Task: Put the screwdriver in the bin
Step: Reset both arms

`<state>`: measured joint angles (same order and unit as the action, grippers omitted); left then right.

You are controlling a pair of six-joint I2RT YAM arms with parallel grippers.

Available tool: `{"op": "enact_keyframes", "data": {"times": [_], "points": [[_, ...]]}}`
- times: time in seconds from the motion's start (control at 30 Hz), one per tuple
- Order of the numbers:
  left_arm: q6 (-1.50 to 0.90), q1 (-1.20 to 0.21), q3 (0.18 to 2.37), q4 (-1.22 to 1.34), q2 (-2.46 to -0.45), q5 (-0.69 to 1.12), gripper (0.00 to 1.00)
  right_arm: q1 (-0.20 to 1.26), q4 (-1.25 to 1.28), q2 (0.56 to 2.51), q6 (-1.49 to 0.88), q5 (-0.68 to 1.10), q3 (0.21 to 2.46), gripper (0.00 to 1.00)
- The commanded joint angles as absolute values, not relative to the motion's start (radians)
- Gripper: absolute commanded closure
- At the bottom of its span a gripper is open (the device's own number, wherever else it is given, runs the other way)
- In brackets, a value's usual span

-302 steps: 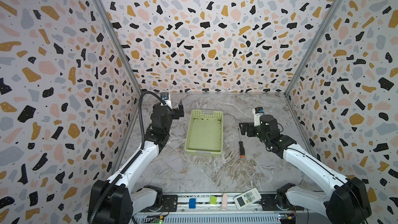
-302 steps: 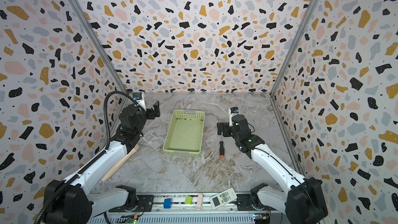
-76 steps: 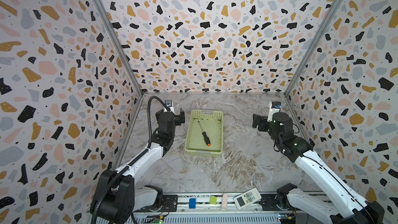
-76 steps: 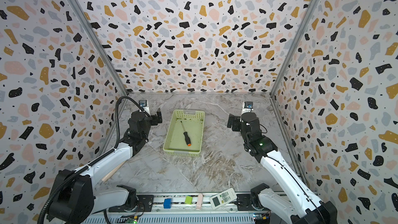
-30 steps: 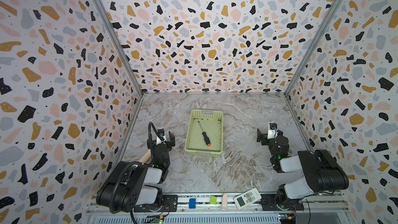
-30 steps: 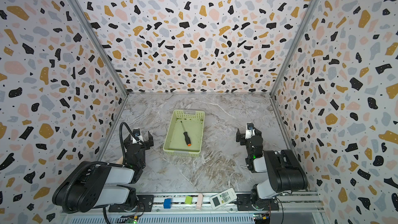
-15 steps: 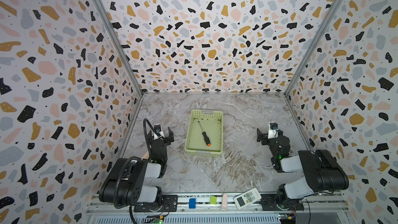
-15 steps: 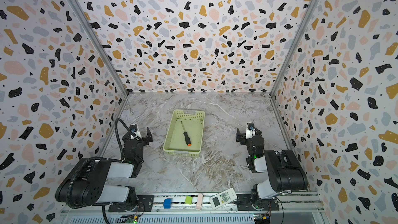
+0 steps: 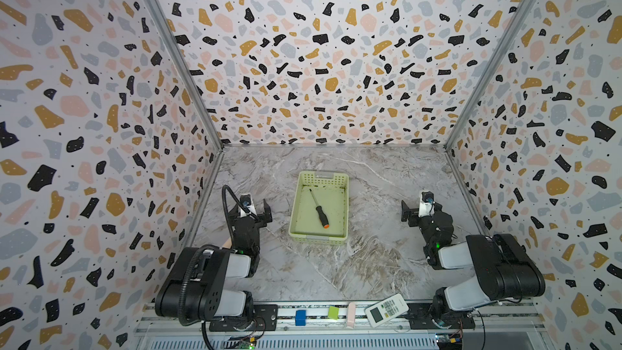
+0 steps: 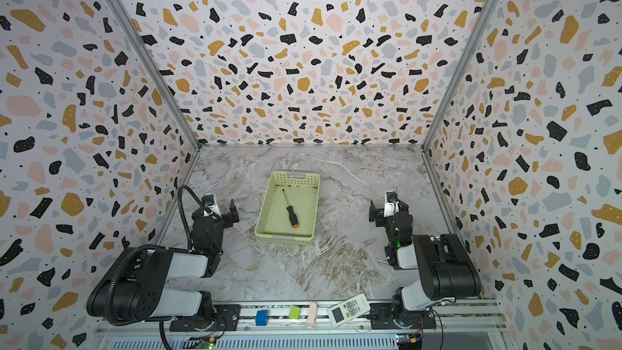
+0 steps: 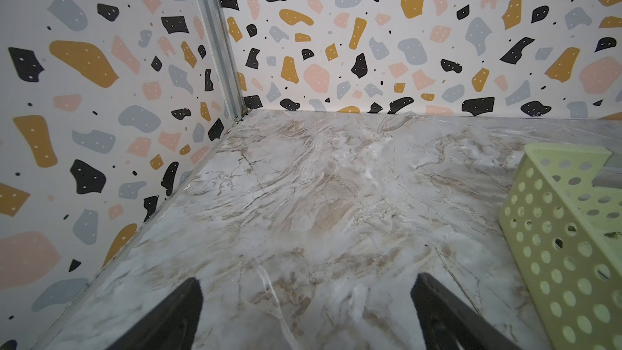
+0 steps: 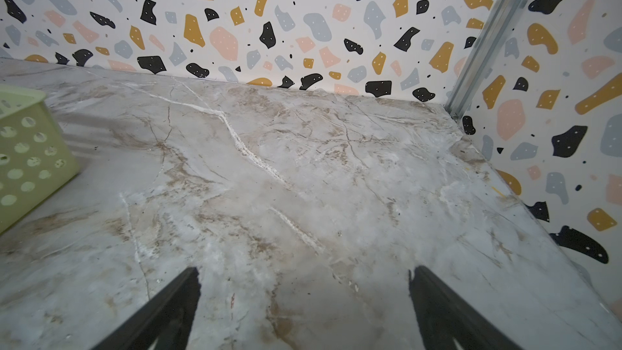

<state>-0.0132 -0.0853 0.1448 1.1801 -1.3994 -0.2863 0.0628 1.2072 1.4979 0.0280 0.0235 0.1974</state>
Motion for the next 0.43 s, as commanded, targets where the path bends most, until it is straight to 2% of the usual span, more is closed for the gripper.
{"op": "enact_keyframes", "data": {"times": [0.0,0.4], "points": [[-0.016,-0.08,0.161,1.215,-1.403,-0.273,0.0,0.06,1.234,1.493,0.025,0.031,0.216,0.01],[-0.019,-0.08,0.163,1.215,-1.404,-0.278,0.0,0.061,1.23,1.492,0.026,0.031,0.218,0.01]]}}
